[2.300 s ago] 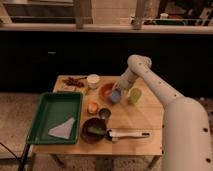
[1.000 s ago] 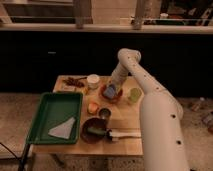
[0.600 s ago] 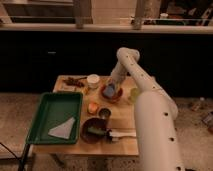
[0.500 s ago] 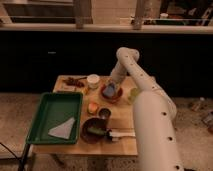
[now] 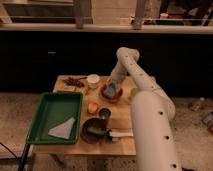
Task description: Place sponge in red bowl
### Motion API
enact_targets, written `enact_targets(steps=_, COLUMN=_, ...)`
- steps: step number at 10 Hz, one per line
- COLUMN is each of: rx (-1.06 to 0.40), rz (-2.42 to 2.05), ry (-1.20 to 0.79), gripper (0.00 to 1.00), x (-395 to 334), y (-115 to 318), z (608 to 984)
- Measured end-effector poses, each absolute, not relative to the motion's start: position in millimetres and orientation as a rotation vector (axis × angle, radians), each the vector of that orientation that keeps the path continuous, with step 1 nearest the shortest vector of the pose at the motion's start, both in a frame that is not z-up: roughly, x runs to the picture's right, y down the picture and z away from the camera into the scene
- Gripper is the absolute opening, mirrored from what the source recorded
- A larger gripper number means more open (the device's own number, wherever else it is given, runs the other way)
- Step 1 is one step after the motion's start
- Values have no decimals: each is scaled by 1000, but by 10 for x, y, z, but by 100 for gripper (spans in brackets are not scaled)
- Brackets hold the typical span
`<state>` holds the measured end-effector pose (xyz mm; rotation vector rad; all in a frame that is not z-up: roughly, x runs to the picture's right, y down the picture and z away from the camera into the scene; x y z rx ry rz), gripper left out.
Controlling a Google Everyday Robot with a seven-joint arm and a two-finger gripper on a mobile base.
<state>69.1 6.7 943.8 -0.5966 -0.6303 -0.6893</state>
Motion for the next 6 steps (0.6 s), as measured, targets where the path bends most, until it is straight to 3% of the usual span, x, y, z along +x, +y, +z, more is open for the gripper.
enact_targets(steps=6, rx=-580, rz=-673, ry=-623, gripper=80, x=772, y=37, z=9395)
